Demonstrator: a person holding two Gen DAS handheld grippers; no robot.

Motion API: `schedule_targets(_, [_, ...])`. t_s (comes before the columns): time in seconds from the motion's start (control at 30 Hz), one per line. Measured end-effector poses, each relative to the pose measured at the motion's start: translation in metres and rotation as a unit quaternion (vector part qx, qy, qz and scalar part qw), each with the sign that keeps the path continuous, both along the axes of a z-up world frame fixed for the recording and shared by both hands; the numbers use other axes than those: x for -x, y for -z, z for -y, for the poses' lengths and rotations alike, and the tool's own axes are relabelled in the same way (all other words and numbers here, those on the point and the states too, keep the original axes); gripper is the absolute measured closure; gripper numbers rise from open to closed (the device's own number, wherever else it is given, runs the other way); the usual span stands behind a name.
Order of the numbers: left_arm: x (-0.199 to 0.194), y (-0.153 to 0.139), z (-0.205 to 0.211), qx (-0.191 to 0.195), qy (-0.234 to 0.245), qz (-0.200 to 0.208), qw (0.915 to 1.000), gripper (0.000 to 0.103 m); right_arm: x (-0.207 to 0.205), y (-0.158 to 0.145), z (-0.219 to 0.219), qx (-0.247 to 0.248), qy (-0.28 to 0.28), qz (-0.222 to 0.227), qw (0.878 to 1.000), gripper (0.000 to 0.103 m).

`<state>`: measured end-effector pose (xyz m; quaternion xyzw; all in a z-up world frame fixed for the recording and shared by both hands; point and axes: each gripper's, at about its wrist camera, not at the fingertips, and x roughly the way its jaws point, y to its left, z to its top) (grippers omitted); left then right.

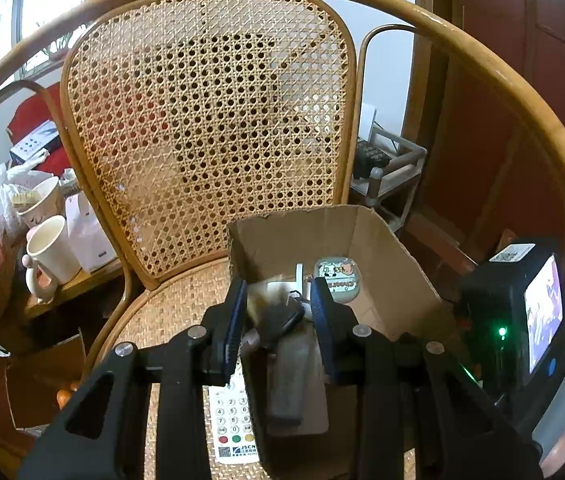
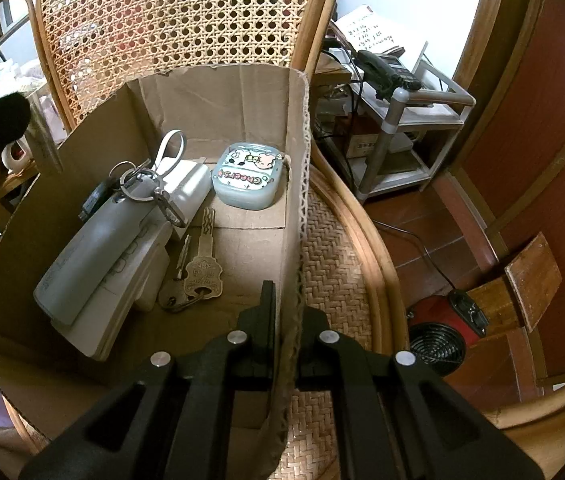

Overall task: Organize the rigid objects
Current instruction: 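Carry the key fob into the box and open the left tool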

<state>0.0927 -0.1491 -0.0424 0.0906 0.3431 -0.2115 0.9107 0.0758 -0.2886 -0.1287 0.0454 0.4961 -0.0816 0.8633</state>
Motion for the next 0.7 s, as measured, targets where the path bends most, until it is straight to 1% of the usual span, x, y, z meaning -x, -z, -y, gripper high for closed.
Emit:
schedule_targets(0.07, [-0.001, 0.000, -0.003, 0.003, 0.003, -0.005, 1.0000, 0.068, 0.000, 0.000, 0.000, 0.000, 0.000, 0.000, 1.000, 0.096])
schedule_targets(0.1, [-0.001, 0.000, -0.004, 0.001, 0.004, -0.006, 1.0000, 0.060, 0.000, 0.000, 0.000, 0.000, 0.000, 0.000, 1.000, 0.096])
schedule_targets(0.13, [0.000, 0.001, -0.005, -0.002, 0.003, -0.004, 1.0000, 0.049, 0.000, 0.000, 0.000, -0.001, 0.000, 0.000, 1.000, 0.096])
schedule_targets(0.2, [0.003, -0.001, -0.006, -0.008, -0.002, 0.007, 0.9999, 0.040, 0.000, 0.000, 0.000, -0.001, 0.000, 0.000, 1.000, 0.096])
schedule_targets(0.27, [0.005, -0.004, -0.008, -0.018, -0.003, 0.019, 0.9996, 0.035, 0.000, 0.000, 0.000, -0.001, 0.000, 0.000, 1.000, 0.096])
schedule_targets(0.3, [0.005, -0.005, -0.010, -0.022, -0.004, 0.025, 0.9994, 0.025, 0.000, 0.000, 0.000, -0.001, 0.000, 0.000, 1.000, 0.096])
schedule_targets(0.33, [0.006, -0.007, -0.012, -0.024, -0.007, 0.032, 0.9992, 0.017, 0.000, 0.000, 0.000, -0.001, 0.000, 0.000, 1.000, 0.096])
schedule_targets(0.4, [0.008, -0.010, -0.018, -0.028, -0.010, 0.044, 0.9986, 0.015, 0.000, 0.000, 0.000, -0.001, 0.000, 0.000, 1.000, 0.096])
schedule_targets(0.5, [0.007, -0.009, -0.026, -0.041, -0.003, 0.037, 0.9985, 0.015, 0.000, -0.001, 0.001, -0.001, -0.001, 0.000, 1.000, 0.096])
schedule_targets(0.7, [0.006, 0.001, -0.044, -0.038, 0.004, 0.017, 0.9991, 0.014, 0.000, -0.001, 0.001, -0.001, -0.001, 0.000, 1.000, 0.096])
